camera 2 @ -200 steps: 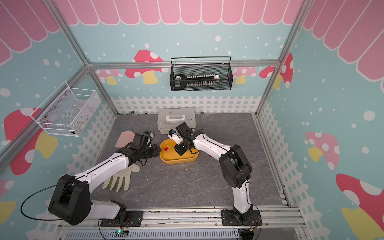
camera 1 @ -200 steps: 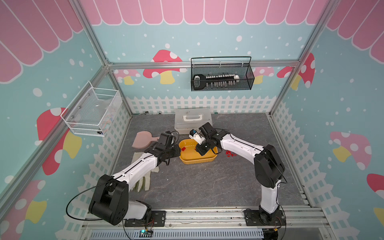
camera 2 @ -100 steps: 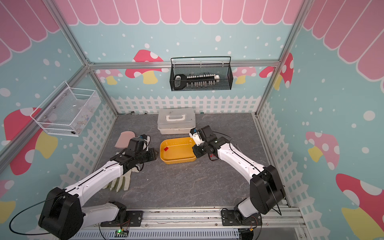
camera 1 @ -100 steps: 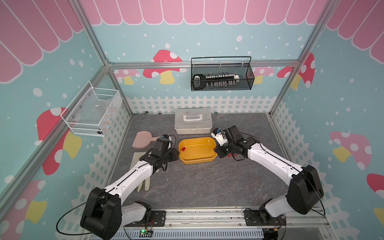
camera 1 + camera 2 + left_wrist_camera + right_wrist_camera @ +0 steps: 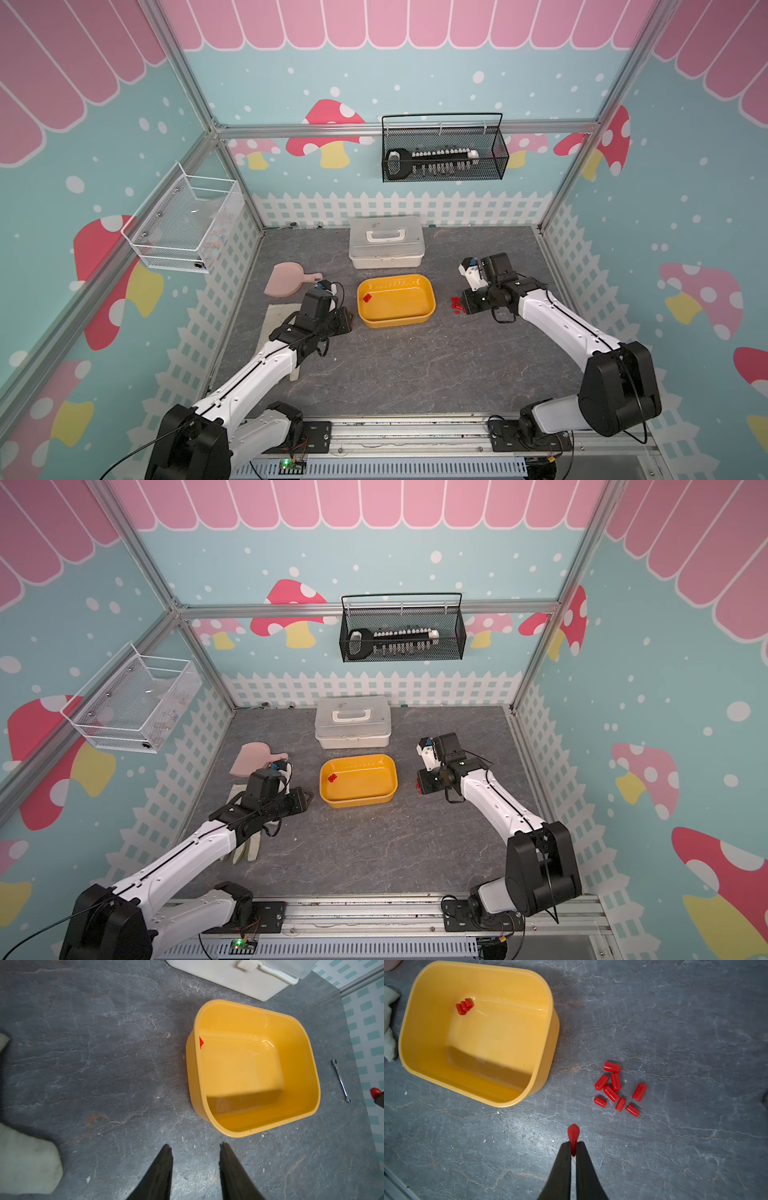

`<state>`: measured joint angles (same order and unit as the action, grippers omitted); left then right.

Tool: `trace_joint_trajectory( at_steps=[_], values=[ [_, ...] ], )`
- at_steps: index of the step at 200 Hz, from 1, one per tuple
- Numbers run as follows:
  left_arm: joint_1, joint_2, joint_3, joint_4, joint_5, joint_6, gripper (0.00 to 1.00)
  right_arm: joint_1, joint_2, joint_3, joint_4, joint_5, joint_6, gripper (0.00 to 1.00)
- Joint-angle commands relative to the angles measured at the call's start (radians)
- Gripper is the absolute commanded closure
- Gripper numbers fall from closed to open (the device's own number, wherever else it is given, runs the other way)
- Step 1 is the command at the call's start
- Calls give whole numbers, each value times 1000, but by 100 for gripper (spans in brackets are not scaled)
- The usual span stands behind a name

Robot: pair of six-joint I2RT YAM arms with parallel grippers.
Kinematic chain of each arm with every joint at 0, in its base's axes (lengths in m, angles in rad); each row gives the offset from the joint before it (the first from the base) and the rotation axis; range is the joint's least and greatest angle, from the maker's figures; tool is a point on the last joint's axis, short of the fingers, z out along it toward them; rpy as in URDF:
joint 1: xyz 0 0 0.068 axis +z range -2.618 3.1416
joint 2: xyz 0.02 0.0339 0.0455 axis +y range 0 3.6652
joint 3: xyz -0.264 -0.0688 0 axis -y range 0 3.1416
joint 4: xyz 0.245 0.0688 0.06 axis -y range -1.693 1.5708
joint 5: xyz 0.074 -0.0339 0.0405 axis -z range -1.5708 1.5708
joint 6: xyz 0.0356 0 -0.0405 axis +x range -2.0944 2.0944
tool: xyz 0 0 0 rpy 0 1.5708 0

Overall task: Take the screw protection sleeves out of the storage box
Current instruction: Place the screw protection sleeve at the center of the board.

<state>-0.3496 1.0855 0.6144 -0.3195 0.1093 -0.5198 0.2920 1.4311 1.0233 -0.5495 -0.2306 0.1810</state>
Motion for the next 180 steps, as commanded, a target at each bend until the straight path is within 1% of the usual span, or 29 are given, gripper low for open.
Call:
trace_joint_trajectory(
  at_steps=[1,32,117,150,180],
  values=[
    [-2,-16,-12,1,5,-6,60,-21,17,-24,-4,7,-3,89],
    [-2,-10,-15,11,25,-19,60,-43,53,-37,-4,25,-3,89],
    [-2,17,5,18,35,-20,59,-86,127,-77,19,33,2,88],
    [-4,31,13,20,39,-16,59,-97,171,-81,28,60,5,87],
    [-3,41,18,19,40,-11,59,-105,208,-75,50,43,8,87]
  ],
)
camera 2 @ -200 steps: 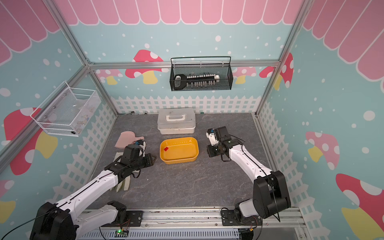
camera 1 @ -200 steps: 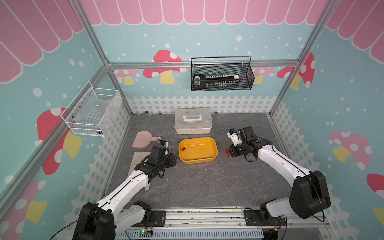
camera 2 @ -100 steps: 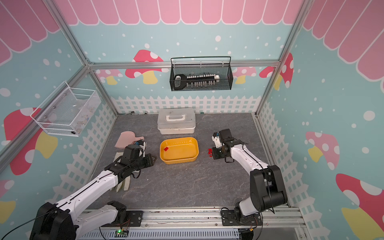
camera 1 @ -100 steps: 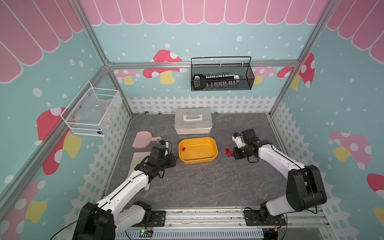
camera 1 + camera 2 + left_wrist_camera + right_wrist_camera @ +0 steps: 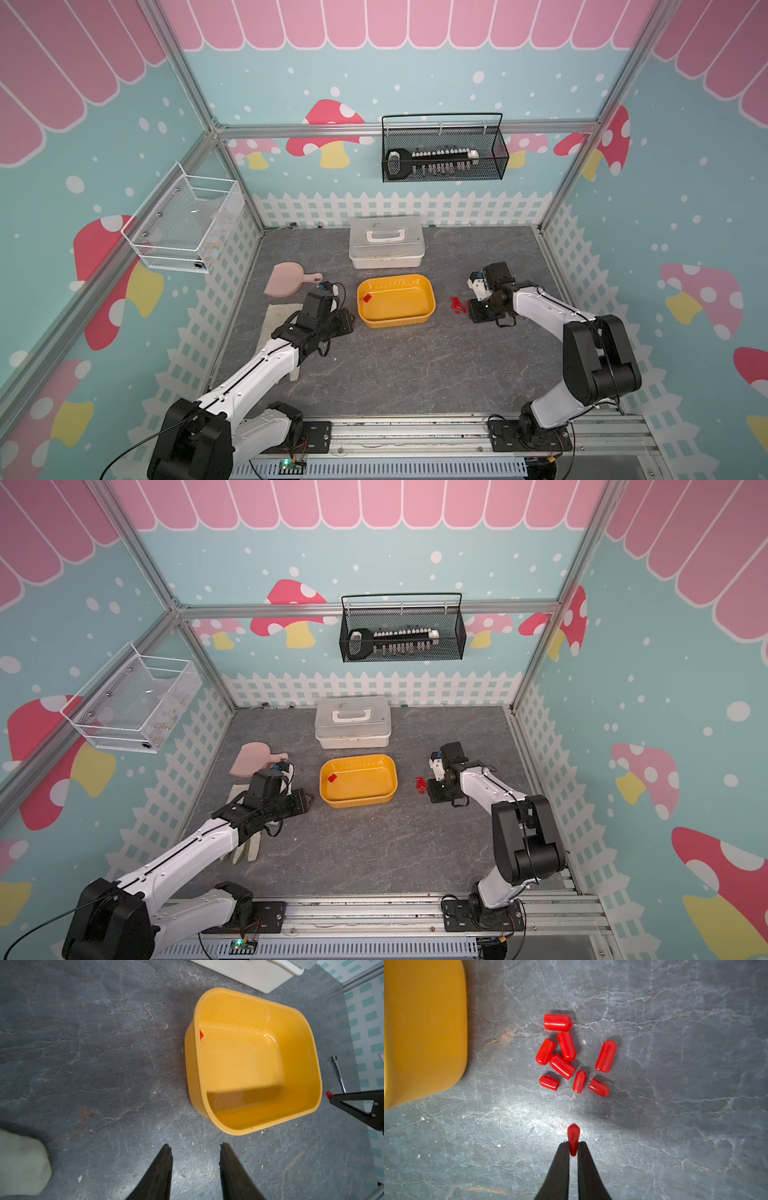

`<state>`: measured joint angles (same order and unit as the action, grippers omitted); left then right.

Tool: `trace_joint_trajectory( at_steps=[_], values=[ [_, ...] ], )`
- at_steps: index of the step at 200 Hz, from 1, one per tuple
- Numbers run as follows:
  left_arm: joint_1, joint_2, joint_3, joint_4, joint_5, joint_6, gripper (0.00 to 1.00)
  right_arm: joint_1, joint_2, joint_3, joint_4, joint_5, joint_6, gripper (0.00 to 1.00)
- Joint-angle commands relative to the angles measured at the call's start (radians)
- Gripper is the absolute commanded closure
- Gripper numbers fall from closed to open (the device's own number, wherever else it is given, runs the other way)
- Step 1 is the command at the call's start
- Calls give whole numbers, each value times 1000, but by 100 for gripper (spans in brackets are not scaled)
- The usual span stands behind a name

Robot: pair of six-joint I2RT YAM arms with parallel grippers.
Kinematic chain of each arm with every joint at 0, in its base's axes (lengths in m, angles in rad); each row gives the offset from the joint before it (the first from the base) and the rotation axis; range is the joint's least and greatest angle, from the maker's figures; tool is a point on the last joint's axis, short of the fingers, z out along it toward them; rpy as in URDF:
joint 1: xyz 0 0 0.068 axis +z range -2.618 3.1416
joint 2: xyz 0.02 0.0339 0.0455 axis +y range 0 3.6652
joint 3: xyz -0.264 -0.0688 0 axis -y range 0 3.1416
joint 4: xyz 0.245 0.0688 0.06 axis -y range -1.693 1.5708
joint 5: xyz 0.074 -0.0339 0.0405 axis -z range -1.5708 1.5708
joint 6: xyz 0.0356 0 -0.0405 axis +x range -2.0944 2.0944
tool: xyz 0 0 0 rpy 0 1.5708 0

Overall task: Take the screw protection sleeves out of the storage box
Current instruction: Place the screw protection sleeve at the center of the board.

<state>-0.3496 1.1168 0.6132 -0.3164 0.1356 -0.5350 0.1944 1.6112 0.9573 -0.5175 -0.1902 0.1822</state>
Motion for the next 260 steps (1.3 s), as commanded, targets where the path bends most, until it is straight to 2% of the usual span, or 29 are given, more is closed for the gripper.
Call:
trace_joint_trajectory(
  at_steps=[1,53,98,124,174,208,260],
  values=[
    [-3,10,19,16,14,4,59,-7,28,-9,18,3,7,87],
    [-4,22,20,19,15,11,59,-9,51,10,26,15,16,85],
    [-3,18,18,22,0,17,57,-10,7,12,14,9,19,66],
    [-3,-4,14,16,-11,9,56,-10,-40,48,-12,2,14,59],
    [-2,42,58,-36,-66,35,49,-10,-157,38,-27,-17,10,32],
    [4,88,124,-90,-119,70,47,-10,-211,13,-28,-56,39,31],
    [0,235,224,-95,-158,104,47,-10,-303,5,-29,-63,27,36]
  ],
)
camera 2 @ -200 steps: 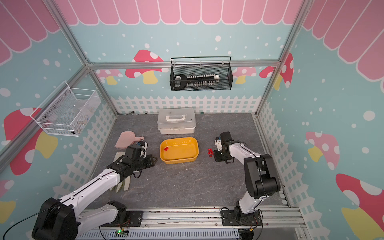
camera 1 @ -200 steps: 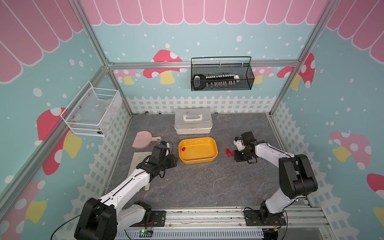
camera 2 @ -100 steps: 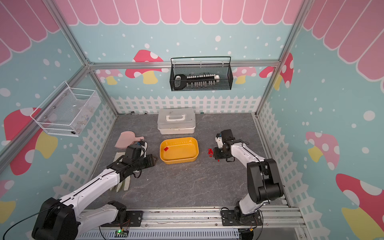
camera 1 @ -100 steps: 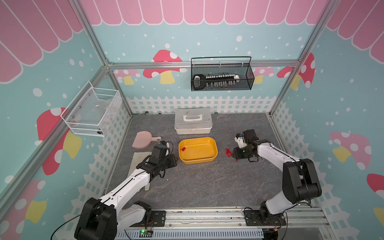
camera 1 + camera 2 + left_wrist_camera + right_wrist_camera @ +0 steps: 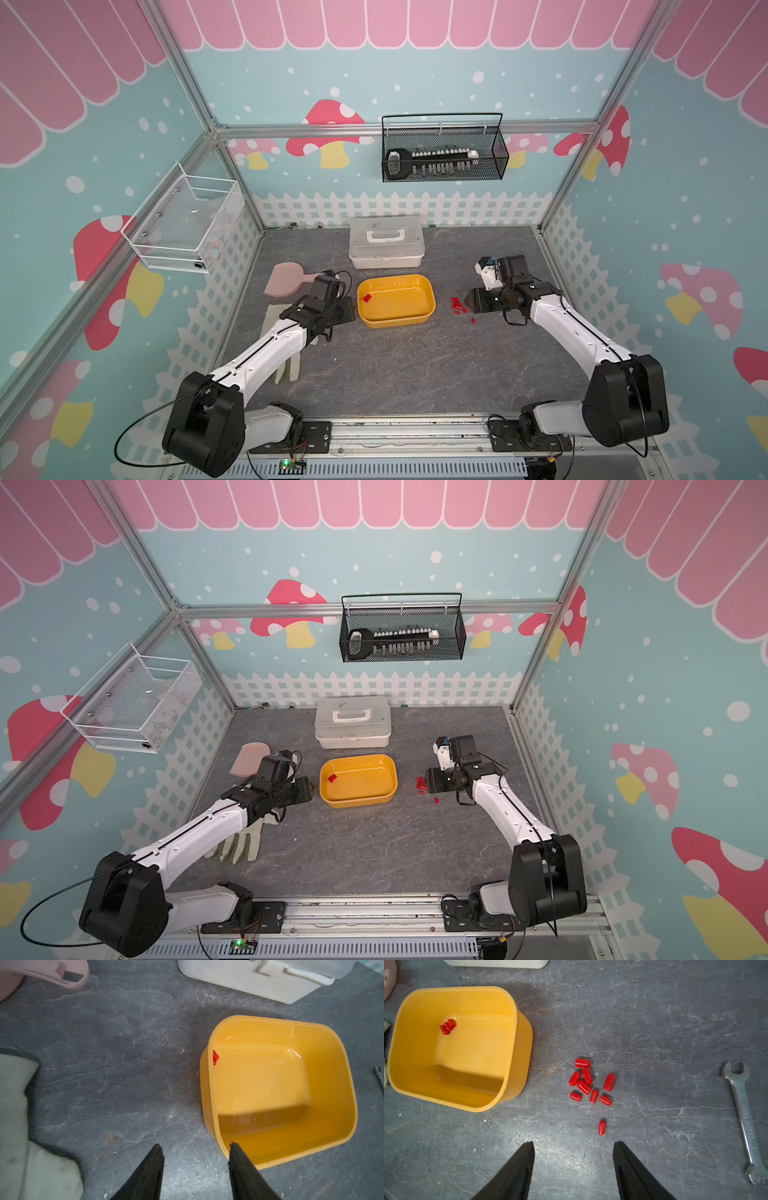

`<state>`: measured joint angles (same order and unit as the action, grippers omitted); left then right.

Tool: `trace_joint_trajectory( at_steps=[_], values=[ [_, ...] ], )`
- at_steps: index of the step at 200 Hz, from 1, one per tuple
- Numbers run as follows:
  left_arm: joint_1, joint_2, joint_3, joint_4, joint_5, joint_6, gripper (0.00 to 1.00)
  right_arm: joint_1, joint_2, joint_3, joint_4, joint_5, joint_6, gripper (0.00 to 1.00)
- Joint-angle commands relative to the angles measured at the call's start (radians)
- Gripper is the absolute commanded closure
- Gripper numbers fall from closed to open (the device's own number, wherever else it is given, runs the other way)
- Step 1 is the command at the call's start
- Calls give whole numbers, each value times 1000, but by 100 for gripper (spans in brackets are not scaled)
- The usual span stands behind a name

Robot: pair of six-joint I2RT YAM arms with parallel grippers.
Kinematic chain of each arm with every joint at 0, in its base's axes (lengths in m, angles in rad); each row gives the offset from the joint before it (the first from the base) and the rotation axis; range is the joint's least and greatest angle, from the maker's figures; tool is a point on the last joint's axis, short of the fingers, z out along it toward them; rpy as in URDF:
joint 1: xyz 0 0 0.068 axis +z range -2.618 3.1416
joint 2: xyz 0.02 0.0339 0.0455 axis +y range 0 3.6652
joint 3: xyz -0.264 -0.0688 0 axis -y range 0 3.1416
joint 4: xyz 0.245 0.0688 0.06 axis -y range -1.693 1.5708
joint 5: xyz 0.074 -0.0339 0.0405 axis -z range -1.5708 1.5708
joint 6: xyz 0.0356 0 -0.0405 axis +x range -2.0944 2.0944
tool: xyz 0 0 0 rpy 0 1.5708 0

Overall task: Take the screw protection sleeves out of the storage box
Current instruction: Place the screw protection sleeve at the center of the board, then adjust the storage box at the center of the board.

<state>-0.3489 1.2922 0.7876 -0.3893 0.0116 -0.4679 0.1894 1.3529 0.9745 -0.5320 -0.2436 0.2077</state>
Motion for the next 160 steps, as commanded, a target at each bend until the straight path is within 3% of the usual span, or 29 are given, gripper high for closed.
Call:
trace_joint_trajectory(
  at_steps=[1,92,160],
  values=[
    [-1,62,51,-22,-35,38,47,-5,-47,-12,-14,-10,2,36],
    [-28,328,250,-21,-59,68,48,-4,-31,-19,-33,-104,10,40],
    [-50,424,321,-75,-93,95,70,-4,-20,-17,-29,-134,12,43]
  ],
)
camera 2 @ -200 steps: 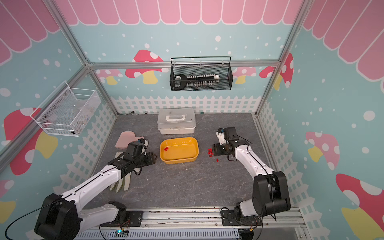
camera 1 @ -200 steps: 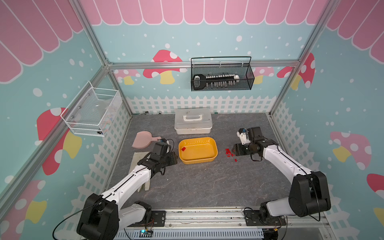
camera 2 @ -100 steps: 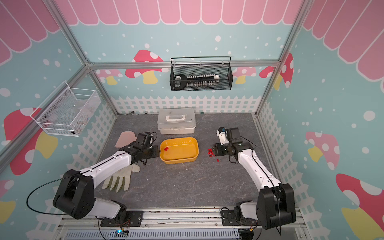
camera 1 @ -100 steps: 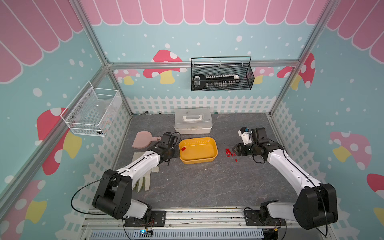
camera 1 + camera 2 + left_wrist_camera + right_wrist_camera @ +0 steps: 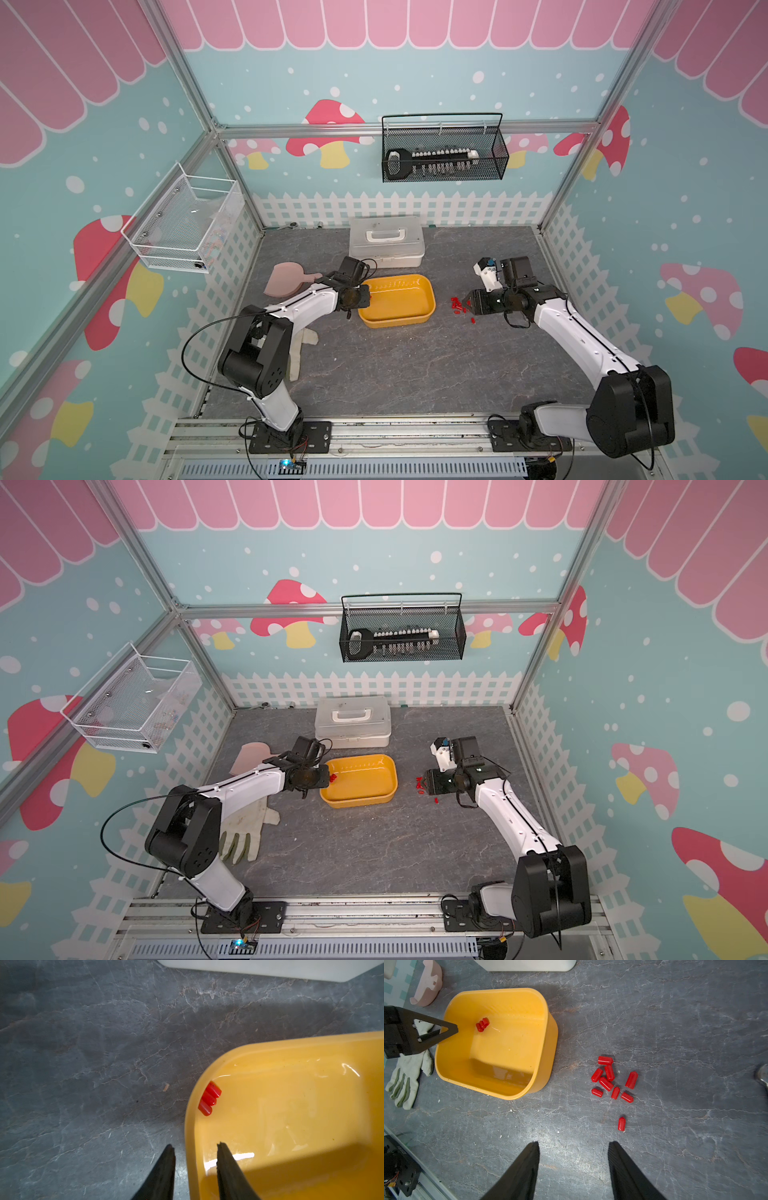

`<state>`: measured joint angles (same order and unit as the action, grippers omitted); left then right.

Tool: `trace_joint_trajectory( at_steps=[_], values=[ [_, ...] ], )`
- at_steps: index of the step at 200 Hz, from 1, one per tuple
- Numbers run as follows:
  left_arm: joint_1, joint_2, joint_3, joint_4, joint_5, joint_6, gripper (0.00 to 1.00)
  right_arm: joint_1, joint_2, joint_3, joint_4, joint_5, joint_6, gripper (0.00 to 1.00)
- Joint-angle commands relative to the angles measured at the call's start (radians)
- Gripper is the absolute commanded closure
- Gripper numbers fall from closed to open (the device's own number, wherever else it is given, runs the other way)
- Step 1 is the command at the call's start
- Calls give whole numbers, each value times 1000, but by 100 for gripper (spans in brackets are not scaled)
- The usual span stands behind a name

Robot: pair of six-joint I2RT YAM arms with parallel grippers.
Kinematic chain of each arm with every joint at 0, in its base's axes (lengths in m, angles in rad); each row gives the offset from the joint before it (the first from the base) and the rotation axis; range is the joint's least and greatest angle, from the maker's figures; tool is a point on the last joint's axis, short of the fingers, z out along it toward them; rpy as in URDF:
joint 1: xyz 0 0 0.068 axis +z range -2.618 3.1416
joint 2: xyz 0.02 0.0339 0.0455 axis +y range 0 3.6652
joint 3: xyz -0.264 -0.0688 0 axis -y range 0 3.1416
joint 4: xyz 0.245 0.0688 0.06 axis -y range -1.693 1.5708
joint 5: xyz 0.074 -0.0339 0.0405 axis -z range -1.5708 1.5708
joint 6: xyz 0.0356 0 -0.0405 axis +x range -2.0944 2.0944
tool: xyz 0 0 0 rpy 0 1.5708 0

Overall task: Take the screw protection sleeves out of the storage box
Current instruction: Adjust the storage box at the center of the board.

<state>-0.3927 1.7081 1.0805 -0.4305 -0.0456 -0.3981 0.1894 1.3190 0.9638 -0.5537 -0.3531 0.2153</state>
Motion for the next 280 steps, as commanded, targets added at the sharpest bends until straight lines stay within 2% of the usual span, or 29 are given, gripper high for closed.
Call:
trace_joint_trajectory(
  at_steps=[1,28,78,123,152,185,204,230,253,267,280],
  values=[
    [-6,8,27,-35,-37,26,70,-4,14,-6,-8,-23,4,43],
    [-6,23,39,-59,-45,41,77,-4,22,-3,-7,-38,3,44],
    [-3,18,93,-177,-54,70,100,-5,29,-2,-9,-69,6,46],
    [8,-1,243,-402,-17,122,100,-4,36,-6,-7,-99,6,48],
    [14,55,371,-587,41,161,100,-4,46,-6,-7,-122,9,49],
    [18,130,421,-668,116,182,100,-2,61,-2,-10,-144,8,50],
    [18,156,394,-633,134,175,100,-2,63,0,-12,-151,9,52],
    [14,152,298,-490,171,135,100,-2,62,13,-21,-156,7,53],
    [-7,126,220,-358,122,86,100,4,54,40,-38,-179,3,55],
    [-12,102,178,-284,88,59,83,27,47,64,-56,-171,-6,55],
    [-51,78,143,-222,62,38,72,51,41,89,-81,-152,-25,56]
  ],
)
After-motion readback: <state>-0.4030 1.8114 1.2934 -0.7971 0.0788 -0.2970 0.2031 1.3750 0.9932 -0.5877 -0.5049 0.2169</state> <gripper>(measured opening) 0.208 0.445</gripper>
